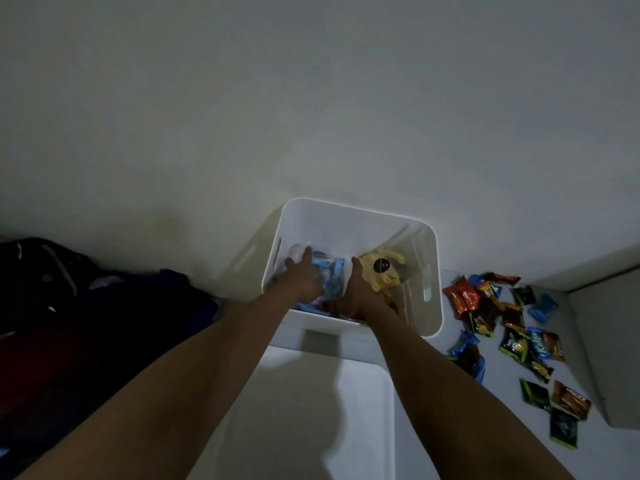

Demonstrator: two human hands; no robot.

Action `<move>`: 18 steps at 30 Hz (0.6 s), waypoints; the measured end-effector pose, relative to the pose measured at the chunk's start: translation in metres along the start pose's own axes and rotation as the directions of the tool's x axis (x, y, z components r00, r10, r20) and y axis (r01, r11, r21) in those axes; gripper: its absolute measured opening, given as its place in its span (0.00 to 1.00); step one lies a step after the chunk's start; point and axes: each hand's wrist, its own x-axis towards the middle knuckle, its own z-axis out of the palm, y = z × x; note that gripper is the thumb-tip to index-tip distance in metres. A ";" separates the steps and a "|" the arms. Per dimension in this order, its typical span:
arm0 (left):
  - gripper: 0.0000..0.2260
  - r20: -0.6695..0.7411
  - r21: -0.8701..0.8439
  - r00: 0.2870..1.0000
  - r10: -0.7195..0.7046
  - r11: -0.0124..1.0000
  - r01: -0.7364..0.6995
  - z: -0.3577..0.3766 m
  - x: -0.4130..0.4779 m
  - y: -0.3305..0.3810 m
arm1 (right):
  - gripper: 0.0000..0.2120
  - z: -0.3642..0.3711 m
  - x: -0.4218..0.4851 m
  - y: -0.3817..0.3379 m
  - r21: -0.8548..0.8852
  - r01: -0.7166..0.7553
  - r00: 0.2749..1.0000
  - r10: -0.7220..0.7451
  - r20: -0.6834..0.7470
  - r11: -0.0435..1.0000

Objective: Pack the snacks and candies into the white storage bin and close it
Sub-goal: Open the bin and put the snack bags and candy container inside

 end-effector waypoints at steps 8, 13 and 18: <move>0.28 -0.497 0.475 0.704 0.508 0.838 -0.269 -0.043 -0.034 -0.015 | 0.51 -0.004 -0.004 0.000 -0.158 0.064 0.992 -0.046 0.118 0.985; 0.32 -0.324 0.215 0.886 0.331 0.938 -0.272 -0.035 -0.032 -0.039 | 0.50 0.011 0.015 -0.004 -0.232 0.064 0.986 -0.026 0.163 0.971; 0.35 -0.402 0.096 0.857 0.322 0.946 -0.310 -0.031 -0.031 -0.036 | 0.43 0.024 0.020 -0.035 -0.305 0.096 0.978 -0.033 0.206 0.948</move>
